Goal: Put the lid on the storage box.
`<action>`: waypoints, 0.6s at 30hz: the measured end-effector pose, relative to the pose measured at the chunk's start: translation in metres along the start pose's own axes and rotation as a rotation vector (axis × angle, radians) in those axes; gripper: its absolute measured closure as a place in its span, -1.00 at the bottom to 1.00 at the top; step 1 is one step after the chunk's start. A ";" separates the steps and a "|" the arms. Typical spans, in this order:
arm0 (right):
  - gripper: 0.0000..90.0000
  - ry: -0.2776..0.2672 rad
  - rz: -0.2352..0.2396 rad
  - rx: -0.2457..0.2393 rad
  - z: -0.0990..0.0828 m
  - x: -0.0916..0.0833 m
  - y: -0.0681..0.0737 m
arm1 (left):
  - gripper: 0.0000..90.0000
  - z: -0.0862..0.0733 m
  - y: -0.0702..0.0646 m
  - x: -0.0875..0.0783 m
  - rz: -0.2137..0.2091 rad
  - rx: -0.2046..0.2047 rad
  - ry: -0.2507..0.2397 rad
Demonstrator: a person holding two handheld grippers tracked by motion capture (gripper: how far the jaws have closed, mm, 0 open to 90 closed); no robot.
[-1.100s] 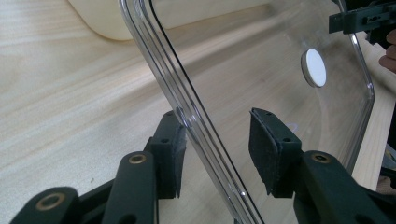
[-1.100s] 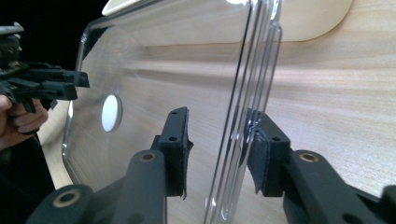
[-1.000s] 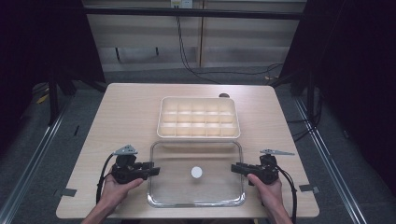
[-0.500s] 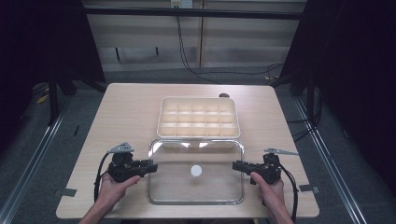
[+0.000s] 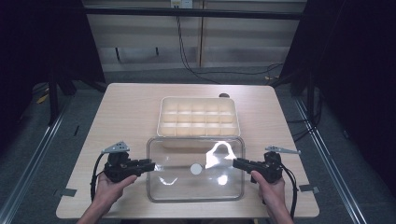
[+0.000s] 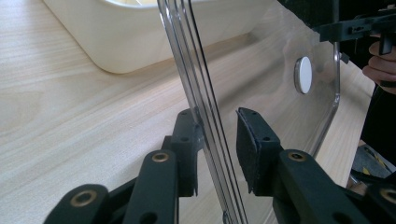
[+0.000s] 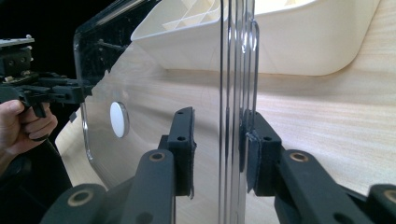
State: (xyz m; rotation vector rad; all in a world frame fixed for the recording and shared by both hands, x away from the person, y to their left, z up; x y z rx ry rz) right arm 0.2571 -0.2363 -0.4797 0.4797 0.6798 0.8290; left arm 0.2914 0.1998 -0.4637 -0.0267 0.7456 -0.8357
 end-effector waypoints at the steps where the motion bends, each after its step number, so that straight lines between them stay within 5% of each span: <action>1: 0.52 -0.002 -0.002 -0.002 0.000 0.000 0.000 | 0.56 0.000 0.000 -0.001 0.002 0.001 0.000; 18: 0.56 -0.042 0.003 -0.045 0.013 -0.006 0.014 | 0.60 0.009 0.001 -0.005 0.016 0.013 -0.004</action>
Point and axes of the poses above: each handheld gripper's, and its own axes: x roughly forward along the jaws, z roughly out of its top, y roughly to its left, the point moved 2 cm from there along x, roughly forward along the jaws, and after that the axes turned 8 degrees about z, right-handed, at the moved point
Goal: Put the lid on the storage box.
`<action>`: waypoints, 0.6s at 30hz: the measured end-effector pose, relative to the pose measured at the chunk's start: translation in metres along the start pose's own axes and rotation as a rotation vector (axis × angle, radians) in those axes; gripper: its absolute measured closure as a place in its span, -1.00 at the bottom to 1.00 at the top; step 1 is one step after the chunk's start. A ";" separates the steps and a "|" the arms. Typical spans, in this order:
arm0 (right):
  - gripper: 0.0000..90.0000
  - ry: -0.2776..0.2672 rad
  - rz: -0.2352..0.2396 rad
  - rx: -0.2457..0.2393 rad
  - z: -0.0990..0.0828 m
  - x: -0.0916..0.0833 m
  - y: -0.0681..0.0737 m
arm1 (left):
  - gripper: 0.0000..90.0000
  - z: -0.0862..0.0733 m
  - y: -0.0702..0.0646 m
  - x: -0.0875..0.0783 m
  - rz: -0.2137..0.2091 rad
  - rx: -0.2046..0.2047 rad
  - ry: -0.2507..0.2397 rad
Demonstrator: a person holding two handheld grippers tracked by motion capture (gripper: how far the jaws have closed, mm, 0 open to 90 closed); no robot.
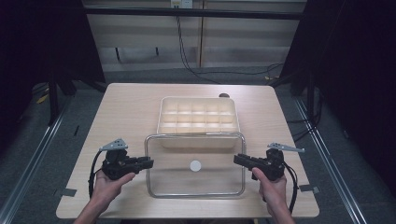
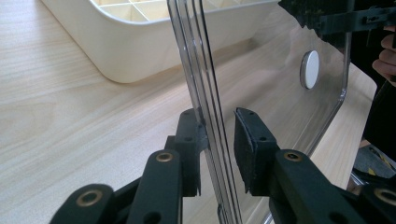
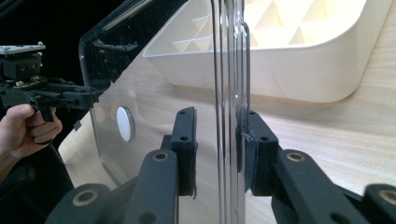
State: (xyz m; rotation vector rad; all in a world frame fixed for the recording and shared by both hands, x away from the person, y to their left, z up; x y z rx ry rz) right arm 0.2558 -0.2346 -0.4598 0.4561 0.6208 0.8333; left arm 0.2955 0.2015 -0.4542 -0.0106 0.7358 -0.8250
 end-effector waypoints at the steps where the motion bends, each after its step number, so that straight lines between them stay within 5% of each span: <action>1: 0.56 -0.001 -0.004 -0.001 0.001 0.000 0.001 | 0.61 0.001 0.000 0.000 0.000 0.003 0.002; 18: 0.56 -0.024 0.001 -0.022 0.014 -0.002 0.006 | 0.63 0.006 -0.001 -0.005 -0.005 0.012 -0.017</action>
Point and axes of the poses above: each handheld gripper's, and its own axes: x roughly forward along the jaws, z roughly out of its top, y roughly to its left, the point moved 2 cm from there along x, roughly forward along the jaws, and after that the axes turned 8 degrees about z, right-handed, at the moved point
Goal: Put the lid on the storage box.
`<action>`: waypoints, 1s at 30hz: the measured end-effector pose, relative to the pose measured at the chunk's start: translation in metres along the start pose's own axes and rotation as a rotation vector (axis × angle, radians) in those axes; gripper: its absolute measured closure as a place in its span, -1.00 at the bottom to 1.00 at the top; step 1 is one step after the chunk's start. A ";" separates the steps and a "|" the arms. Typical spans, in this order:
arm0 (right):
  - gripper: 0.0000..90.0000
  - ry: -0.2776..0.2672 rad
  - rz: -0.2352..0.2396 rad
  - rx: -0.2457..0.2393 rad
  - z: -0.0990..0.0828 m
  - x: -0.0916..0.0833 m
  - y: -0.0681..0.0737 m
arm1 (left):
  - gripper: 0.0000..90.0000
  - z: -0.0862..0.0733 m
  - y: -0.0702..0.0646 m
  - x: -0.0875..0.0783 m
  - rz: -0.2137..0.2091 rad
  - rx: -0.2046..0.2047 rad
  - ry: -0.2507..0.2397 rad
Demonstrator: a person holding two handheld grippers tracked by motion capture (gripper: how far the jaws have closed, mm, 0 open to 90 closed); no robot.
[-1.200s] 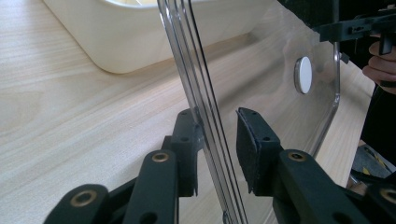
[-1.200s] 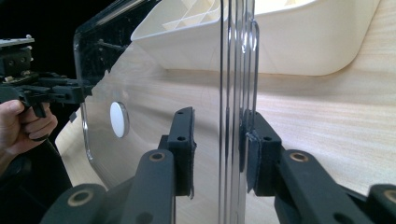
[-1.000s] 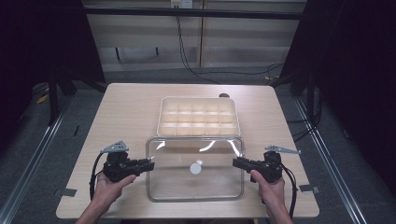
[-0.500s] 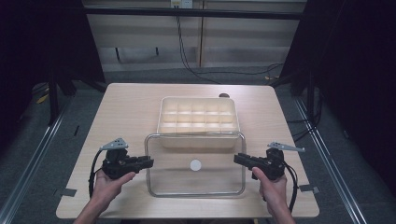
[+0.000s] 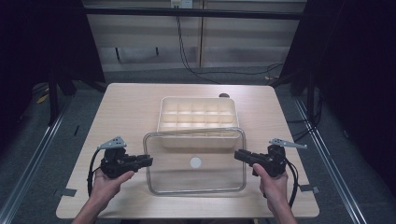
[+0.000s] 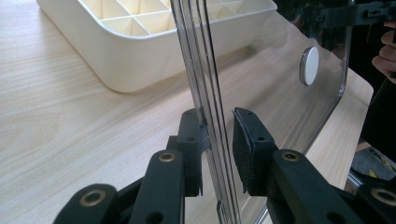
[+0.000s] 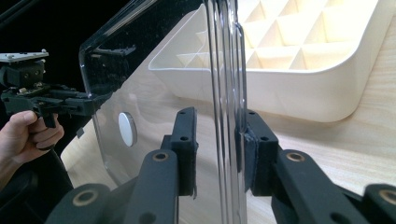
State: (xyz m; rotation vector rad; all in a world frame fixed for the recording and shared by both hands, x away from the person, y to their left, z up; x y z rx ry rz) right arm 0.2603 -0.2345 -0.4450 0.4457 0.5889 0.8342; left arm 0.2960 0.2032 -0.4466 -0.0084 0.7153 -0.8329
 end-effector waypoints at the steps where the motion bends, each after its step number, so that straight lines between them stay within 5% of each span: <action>1: 0.56 0.001 0.000 -0.003 0.001 0.000 0.001 | 0.64 0.001 -0.001 0.000 0.003 -0.007 -0.005; 9: 0.56 -0.006 -0.005 -0.024 0.008 -0.004 0.004 | 0.64 0.008 -0.002 -0.001 -0.003 -0.001 -0.024; 16: 0.57 -0.041 0.017 0.005 0.014 -0.006 0.003 | 0.63 0.017 0.001 -0.003 -0.010 0.018 -0.024; 30: 0.57 -0.034 0.006 -0.004 0.027 0.002 0.003 | 0.63 0.027 0.006 -0.003 0.005 -0.007 -0.037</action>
Point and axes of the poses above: each handheld gripper's, and its own axes: x roughly forward along the jaws, z roughly out of its top, y roughly to its left, the point moved 2 cm from there along x, roughly forward along the jaws, and after that the axes turned 8 degrees about z, right-handed, at the moved point
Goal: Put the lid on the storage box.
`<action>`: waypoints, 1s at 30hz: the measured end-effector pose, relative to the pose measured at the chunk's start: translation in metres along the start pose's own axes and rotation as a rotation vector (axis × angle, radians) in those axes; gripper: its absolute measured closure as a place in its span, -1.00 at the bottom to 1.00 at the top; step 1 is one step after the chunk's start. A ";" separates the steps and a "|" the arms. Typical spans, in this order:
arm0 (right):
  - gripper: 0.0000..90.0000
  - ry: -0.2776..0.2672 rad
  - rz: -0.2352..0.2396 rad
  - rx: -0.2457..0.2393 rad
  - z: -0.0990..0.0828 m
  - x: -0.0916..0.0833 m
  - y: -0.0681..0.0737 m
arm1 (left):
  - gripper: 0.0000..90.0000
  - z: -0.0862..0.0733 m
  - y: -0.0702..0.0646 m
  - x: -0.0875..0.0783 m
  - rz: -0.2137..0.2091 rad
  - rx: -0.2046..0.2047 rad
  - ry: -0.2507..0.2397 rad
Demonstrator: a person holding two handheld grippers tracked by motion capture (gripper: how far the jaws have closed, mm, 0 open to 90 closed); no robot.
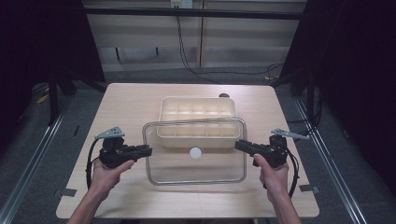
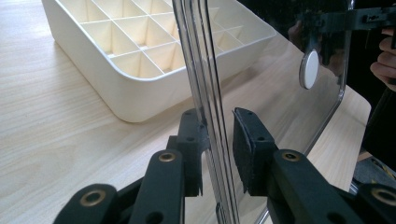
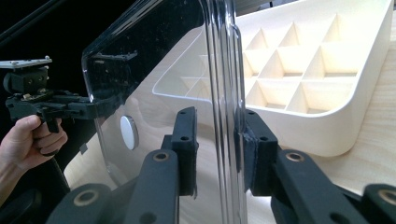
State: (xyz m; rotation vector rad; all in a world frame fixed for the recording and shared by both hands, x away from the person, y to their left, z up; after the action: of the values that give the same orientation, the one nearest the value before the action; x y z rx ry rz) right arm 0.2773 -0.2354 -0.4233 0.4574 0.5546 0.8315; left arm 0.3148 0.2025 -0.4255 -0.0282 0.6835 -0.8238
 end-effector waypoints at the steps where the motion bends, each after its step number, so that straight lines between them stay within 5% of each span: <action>1: 0.57 0.000 0.000 0.000 0.000 0.000 0.000 | 0.63 0.000 0.000 0.000 0.000 0.000 0.000; 30: 0.51 -0.023 -0.032 -0.011 0.037 0.012 -0.015 | 0.65 0.054 0.009 0.004 0.039 0.024 -0.036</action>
State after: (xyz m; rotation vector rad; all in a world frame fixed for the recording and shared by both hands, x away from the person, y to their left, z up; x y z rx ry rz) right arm 0.3153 -0.2405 -0.4071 0.4461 0.5347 0.7974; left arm 0.3538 0.1928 -0.3876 -0.0078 0.6384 -0.7920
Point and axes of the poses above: each handheld gripper's, and its own axes: x roughly forward along the jaws, z roughly out of its top, y roughly to its left, the point moved 2 cm from there along x, roughly forward along the jaws, and after that the axes turned 8 degrees about z, right-handed, at the moved point
